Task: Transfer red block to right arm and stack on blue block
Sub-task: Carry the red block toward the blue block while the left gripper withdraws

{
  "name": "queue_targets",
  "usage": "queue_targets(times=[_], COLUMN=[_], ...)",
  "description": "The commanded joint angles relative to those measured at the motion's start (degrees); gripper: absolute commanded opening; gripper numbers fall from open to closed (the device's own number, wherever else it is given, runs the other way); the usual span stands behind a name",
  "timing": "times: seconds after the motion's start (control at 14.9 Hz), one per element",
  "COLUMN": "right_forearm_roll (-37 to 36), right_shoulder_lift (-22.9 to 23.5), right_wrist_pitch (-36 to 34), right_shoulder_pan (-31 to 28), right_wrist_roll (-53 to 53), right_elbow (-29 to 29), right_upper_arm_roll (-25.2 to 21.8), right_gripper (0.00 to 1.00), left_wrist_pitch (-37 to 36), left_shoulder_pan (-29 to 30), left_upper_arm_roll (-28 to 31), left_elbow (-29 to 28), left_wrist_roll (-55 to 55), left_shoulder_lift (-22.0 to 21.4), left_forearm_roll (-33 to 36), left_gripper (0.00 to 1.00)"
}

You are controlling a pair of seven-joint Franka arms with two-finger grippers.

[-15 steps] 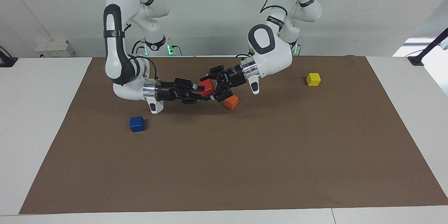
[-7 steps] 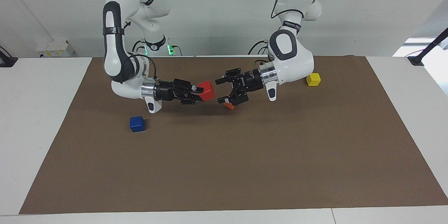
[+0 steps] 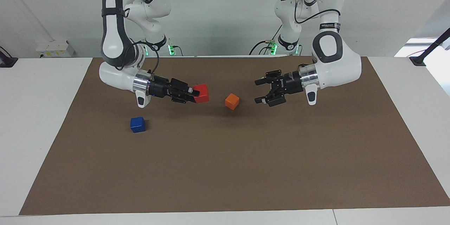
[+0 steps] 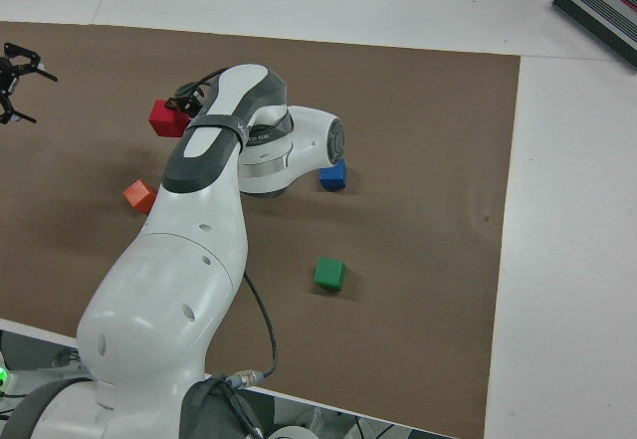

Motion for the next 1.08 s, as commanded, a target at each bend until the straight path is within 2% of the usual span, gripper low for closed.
queue_targets(times=[0.0,0.27,0.47,0.67,0.81,1.01], right_forearm_roll=[-13.27,-35.95,-51.59,-67.25,-74.55,-84.32], right_shoulder_lift=[-0.92,-0.83,-0.57,-0.22,0.48,0.93], right_wrist_pitch=[0.02,-0.68,-2.0,-3.4,-4.55,-4.03], right_shoulder_pan=[-3.6,-8.26,-8.36,-7.83,-7.65,-4.86], right_wrist_roll=[7.11,16.07,22.32,23.48,22.87,21.55], right_elbow=[0.58,6.19,12.52,16.92,19.3,20.1], right_upper_arm_roll=[0.23,0.32,0.49,0.67,0.76,1.02], right_gripper=[0.0,0.0,0.0,0.0,0.0,0.0], left_wrist_pitch=[-3.17,-2.99,-2.56,-2.64,-2.38,-3.26], left_shoulder_pan=[2.02,3.0,3.35,2.21,2.73,3.7], left_upper_arm_roll=[-0.39,1.19,1.28,1.02,1.1,1.63], left_elbow=[2.09,2.7,3.93,4.29,5.07,9.11], left_wrist_roll=[6.67,19.51,29.61,38.93,44.39,44.94], left_shoulder_lift=[-0.31,-0.49,-0.4,-0.49,-0.49,-1.54], left_forearm_roll=[11.55,27.21,33.98,44.08,46.48,46.66], left_gripper=[1.0,1.0,1.0,1.0,1.0,1.0])
